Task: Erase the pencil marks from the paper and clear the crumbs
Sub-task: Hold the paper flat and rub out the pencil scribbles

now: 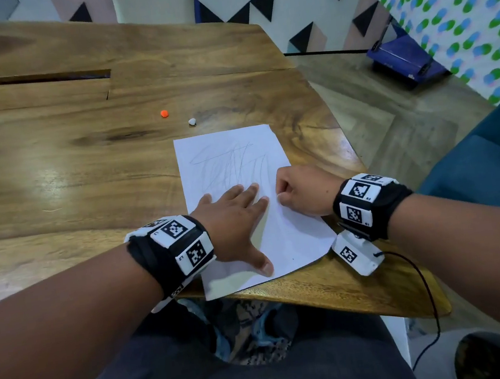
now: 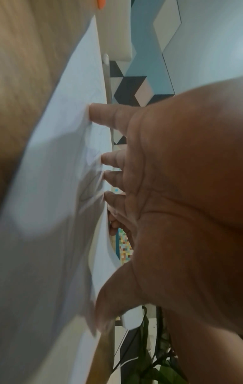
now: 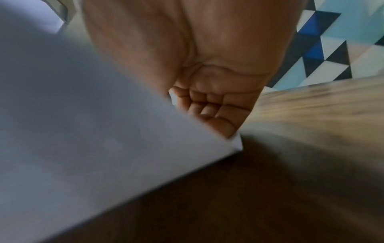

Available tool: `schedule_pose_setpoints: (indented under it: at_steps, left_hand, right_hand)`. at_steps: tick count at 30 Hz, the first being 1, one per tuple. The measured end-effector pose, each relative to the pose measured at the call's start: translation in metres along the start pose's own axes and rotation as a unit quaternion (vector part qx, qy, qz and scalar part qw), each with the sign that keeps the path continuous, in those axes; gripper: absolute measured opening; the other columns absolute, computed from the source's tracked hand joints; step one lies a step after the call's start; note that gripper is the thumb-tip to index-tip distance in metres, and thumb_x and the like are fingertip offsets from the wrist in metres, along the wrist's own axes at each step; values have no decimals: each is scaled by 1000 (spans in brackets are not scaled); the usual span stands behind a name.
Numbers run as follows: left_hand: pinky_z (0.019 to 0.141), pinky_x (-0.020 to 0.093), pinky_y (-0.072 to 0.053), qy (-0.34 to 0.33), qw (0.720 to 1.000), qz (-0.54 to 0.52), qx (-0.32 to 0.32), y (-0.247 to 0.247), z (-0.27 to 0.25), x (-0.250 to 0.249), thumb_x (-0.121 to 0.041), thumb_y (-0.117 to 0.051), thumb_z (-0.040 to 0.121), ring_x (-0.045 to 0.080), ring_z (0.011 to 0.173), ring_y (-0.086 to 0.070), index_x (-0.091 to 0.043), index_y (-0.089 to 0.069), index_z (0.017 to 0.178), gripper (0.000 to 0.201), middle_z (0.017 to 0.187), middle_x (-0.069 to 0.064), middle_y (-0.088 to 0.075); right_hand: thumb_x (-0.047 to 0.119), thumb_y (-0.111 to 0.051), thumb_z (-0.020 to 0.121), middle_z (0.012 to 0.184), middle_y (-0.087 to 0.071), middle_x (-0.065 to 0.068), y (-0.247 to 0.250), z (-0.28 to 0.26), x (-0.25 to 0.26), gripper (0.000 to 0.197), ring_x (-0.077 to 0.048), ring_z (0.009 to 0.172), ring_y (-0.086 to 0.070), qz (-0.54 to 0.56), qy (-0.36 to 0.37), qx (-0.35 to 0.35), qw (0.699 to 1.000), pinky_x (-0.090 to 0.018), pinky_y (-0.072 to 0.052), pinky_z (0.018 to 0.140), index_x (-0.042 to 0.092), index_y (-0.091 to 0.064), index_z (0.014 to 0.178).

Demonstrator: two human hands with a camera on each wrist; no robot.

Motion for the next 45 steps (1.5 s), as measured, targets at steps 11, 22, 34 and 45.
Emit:
schedule_pose_setpoints:
  at_steps: [11,22,34,45]
  left_hand:
    - [117,60,-25,-15,999,45,17,4,0,7,-86,-70,61,23,157,9,-36,2,161,133,170,-1,18]
    - [118,68,-16,-3,999,37,34,1,-1,10,-87,-67,63,25,156,17,-38,12,160,135,168,-7,24]
    - [118,69,-14,-6,999,27,32,-1,0,12,-87,-68,62,25,156,18,-39,11,160,134,168,-6,25]
    - [118,70,-13,-3,999,25,41,-1,0,10,-88,-68,61,25,155,20,-37,11,160,136,168,-7,26]
  right_hand:
    - [26,-54,93,91,-66,1,-21,-30,30,6,-21,87,-62,-32,59,60,996,-34,-51,73,23,-58,96]
    - [21,-56,90,90,-63,4,-1,0,3,6,-21,91,-60,-29,-14,-5,999,-29,-45,71,17,-60,91]
    - [24,-57,91,96,-67,1,-10,-16,19,9,-22,94,-61,-19,11,16,1000,-34,-51,80,17,-62,94]
    - [26,-58,93,88,-68,0,-39,-54,65,9,-21,82,-62,-23,129,94,987,-36,-52,73,19,-62,96]
Point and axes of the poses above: each hand's wrist, its own z-axis towards the middle knuckle, its own y-axis out of the back of the hand, x = y × z, the point moved 5 cm from there along z, towards the middle knuckle
